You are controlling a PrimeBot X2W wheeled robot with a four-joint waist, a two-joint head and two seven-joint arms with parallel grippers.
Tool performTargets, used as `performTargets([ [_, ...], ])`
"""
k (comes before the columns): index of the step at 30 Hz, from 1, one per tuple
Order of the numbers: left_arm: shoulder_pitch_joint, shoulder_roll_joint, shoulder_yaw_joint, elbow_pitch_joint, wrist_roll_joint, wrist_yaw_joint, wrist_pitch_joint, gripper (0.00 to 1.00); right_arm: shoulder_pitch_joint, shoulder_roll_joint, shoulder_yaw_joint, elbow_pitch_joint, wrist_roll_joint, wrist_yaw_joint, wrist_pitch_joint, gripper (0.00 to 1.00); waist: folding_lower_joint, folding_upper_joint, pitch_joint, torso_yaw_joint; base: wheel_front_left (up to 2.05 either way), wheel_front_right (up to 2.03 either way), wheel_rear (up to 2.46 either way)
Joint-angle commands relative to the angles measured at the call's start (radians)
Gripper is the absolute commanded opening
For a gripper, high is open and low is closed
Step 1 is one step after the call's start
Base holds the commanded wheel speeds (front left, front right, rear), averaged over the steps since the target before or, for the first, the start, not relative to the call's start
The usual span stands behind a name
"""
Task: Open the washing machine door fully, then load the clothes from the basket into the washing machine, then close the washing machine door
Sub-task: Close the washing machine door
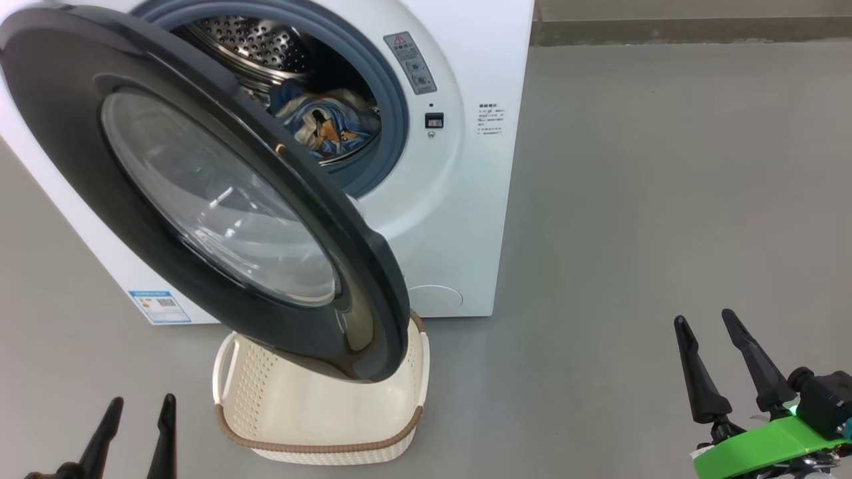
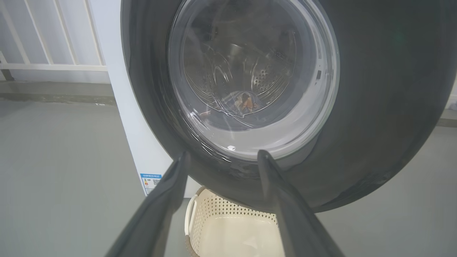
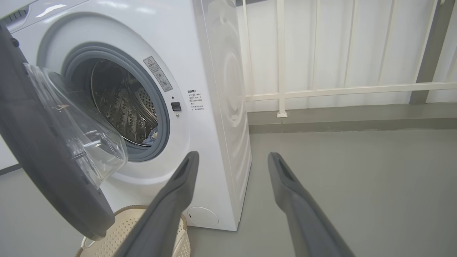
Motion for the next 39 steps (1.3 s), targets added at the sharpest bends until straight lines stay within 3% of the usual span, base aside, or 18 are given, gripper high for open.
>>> performTargets([
  [1, -0.019, 0.013, 0.051, -0.031, 0.018, -0.004, -0.01, 1.0, -0.009, -0.02, 0.016, -0.021, -0.008, 0.007, -0.005, 1.0, 0.0, 0.0, 0.001, 0.0, 0.0, 0.0, 0.0],
  [10, -0.011, -0.02, 0.073, -0.035, 0.038, -0.004, -0.01, 1.0, -0.012, -0.021, 0.013, -0.022, -0.008, 0.007, -0.005, 1.0, 0.0, 0.0, 0.006, -0.003, 0.0, 0.0, 0.0],
  [32, -0.023, -0.021, 0.057, -0.034, 0.037, -0.004, -0.01, 1.0, -0.014, -0.017, 0.012, -0.028, -0.01, 0.007, -0.005, 1.0, 0.0, 0.0, 0.004, 0.0, 0.0, 0.0, 0.0],
  [33, -0.023, -0.022, 0.057, -0.034, 0.038, -0.004, -0.01, 1.0, -0.016, -0.015, 0.012, -0.028, -0.008, 0.007, -0.005, 0.71, 0.0, 0.0, 0.004, 0.002, 0.0, 0.0, 0.0],
  [34, -0.023, -0.022, 0.057, -0.034, 0.038, -0.004, -0.01, 1.0, -0.016, -0.015, 0.012, -0.028, -0.008, 0.007, -0.005, 0.71, 0.0, 0.0, 0.004, 0.002, 0.0, 0.0, 0.0],
  [35, -0.023, -0.023, 0.057, -0.035, 0.038, -0.004, -0.01, 1.0, -0.018, -0.014, 0.012, -0.029, -0.007, 0.007, -0.005, 0.44, 0.0, 0.0, 0.003, 0.003, 0.0, 0.0, 0.0],
  [36, -0.023, -0.023, 0.057, -0.036, 0.038, -0.004, -0.01, 1.0, -0.019, -0.013, 0.014, -0.03, -0.005, 0.007, -0.005, 0.29, 0.0, 0.0, 0.003, 0.005, 0.0, 0.0, 0.0],
  [37, -0.023, -0.025, 0.058, -0.037, 0.039, -0.004, -0.01, 1.0, -0.021, -0.011, 0.016, -0.032, -0.003, 0.007, -0.005, 0.01, 0.0, 0.0, 0.002, 0.007, 0.0, 0.0, 0.0],
  [39, -0.024, -0.028, 0.06, -0.04, 0.04, -0.004, -0.01, 1.0, -0.028, -0.01, 0.023, -0.042, 0.002, 0.007, -0.005, 0.0, 0.0, 0.0, 0.002, 0.012, 0.0, 0.0, 0.0],
])
